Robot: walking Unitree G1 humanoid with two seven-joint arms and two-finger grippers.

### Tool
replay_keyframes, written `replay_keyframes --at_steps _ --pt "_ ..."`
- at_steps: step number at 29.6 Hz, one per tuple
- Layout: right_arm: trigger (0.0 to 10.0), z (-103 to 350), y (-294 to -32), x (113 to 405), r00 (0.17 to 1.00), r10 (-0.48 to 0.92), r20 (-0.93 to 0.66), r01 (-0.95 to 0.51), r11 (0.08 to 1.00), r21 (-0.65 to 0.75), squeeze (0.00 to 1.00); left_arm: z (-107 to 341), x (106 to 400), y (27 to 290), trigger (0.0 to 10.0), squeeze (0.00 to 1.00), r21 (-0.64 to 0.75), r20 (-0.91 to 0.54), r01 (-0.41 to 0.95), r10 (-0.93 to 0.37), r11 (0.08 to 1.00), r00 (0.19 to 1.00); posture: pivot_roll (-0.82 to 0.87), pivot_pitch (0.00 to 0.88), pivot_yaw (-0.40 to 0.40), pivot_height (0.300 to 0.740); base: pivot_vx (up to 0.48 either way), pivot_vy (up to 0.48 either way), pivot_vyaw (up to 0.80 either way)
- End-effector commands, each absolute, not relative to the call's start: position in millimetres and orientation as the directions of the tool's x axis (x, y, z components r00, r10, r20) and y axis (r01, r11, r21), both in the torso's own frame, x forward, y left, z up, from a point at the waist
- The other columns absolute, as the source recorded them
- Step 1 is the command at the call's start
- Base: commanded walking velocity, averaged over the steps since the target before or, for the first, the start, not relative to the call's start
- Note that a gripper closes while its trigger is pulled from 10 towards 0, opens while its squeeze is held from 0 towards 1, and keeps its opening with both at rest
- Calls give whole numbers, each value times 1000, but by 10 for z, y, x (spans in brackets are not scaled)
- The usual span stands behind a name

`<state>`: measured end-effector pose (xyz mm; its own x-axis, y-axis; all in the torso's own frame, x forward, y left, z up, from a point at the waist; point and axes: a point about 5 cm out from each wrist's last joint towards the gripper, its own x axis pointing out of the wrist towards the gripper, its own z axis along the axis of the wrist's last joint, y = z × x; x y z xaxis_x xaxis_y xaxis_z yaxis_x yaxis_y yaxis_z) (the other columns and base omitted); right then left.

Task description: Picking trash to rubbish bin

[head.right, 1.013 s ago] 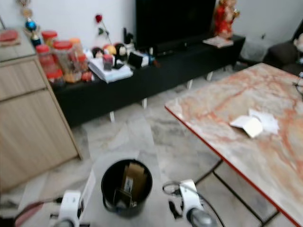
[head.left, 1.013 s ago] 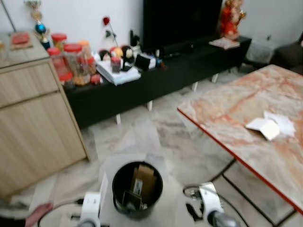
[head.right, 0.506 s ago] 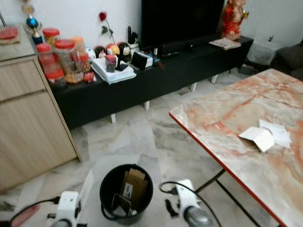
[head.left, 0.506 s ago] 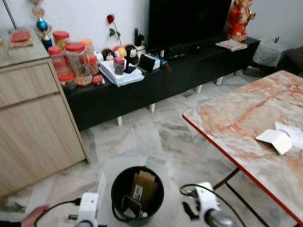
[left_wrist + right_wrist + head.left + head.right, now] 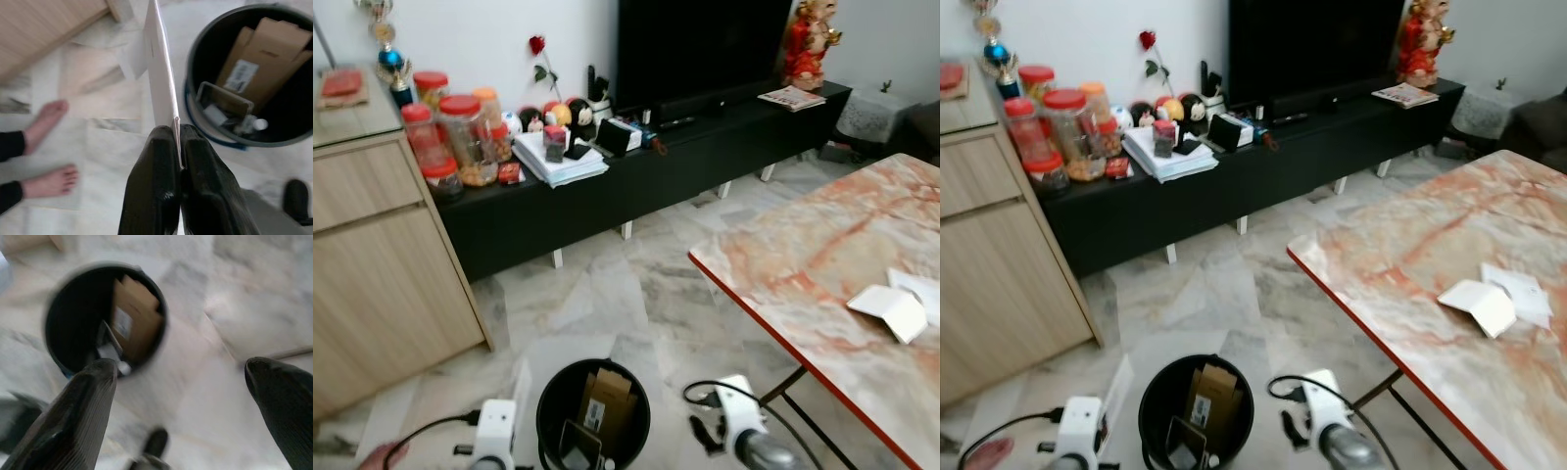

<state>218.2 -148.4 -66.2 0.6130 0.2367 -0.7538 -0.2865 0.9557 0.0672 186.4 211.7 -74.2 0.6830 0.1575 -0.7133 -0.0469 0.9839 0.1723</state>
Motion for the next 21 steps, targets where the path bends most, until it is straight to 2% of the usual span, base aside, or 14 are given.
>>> replay_keyframes --at_steps 1,18,21 --pt "10000 -675 -1642 2151 612 196 -766 -261 965 38 0 -716 1942 2025 10000 0 156 -699 -33 133 987 703 -11 0 -44 740 307 0 0" --pt "10000 -652 -1643 2183 618 208 -758 -284 958 32 0 -649 2077 1984 10000 0 139 -675 -15 105 990 730 -13 0 -45 740 308 0 0" --pt "10000 -638 -1658 2203 622 209 -755 -297 955 19 0 -607 2158 1922 10000 0 99 -658 12 57 995 751 -13 0 -45 740 0 0 0"
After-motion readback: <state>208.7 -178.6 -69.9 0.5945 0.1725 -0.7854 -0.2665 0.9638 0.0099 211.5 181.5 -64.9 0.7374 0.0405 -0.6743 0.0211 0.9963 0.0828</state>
